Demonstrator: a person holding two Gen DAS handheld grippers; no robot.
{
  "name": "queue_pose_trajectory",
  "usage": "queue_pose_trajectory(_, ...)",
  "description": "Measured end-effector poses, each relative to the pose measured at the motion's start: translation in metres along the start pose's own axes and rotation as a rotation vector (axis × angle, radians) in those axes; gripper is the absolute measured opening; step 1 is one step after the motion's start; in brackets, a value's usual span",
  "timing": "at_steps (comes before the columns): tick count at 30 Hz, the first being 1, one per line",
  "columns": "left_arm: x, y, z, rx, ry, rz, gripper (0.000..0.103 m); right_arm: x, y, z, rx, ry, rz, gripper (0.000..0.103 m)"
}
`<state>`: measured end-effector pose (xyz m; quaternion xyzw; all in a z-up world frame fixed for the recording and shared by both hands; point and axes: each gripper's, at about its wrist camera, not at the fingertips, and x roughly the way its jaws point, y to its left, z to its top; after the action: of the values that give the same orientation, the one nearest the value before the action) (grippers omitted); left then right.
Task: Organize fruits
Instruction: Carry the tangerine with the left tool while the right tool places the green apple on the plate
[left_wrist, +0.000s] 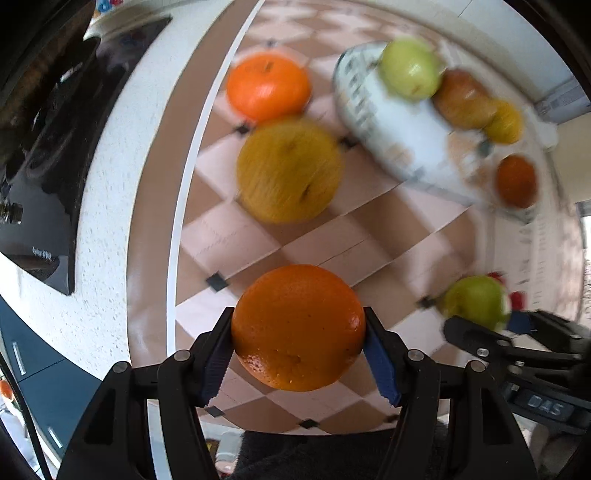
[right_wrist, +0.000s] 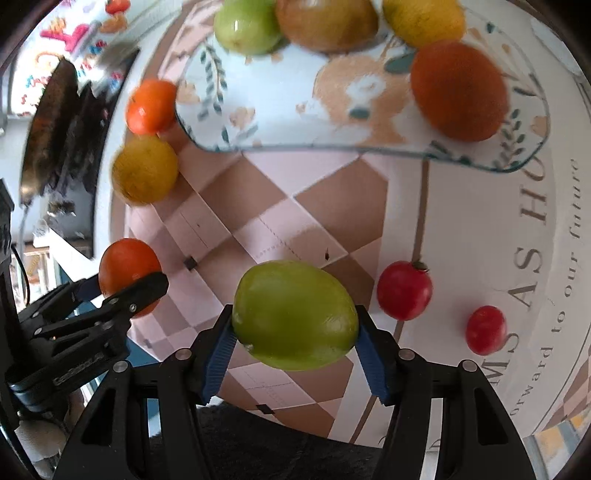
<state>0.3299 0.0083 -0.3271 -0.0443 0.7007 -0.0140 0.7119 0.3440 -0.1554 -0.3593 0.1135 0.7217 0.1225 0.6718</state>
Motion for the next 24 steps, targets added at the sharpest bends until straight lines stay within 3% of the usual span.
queue_pose_trajectory(6, -0.049, -0.024, 0.038, 0.027, -0.079, -0.087, 0.063, -0.064, -0.018, 0.02, 0.065, -0.161, 0.07, 0.064)
queue_pose_trajectory(10, -0.053, -0.038, 0.072, 0.048, -0.097, -0.079, 0.063, -0.104, -0.052, 0.048, 0.123, -0.254, 0.061, 0.064)
queue_pose_trajectory(13, -0.038, -0.045, 0.095, 0.028, -0.058, -0.104, 0.063, -0.114, -0.087, 0.074, 0.189, -0.281, 0.039, 0.064)
queue_pose_trajectory(17, 0.002, -0.054, 0.121, -0.039, 0.053, -0.172, 0.063, -0.106, -0.125, 0.102, 0.235, -0.27, -0.006, 0.064)
queue_pose_trajectory(24, 0.035, -0.073, 0.128, -0.115, 0.163, -0.28, 0.063, -0.073, -0.133, 0.122, 0.235, -0.212, -0.025, 0.064)
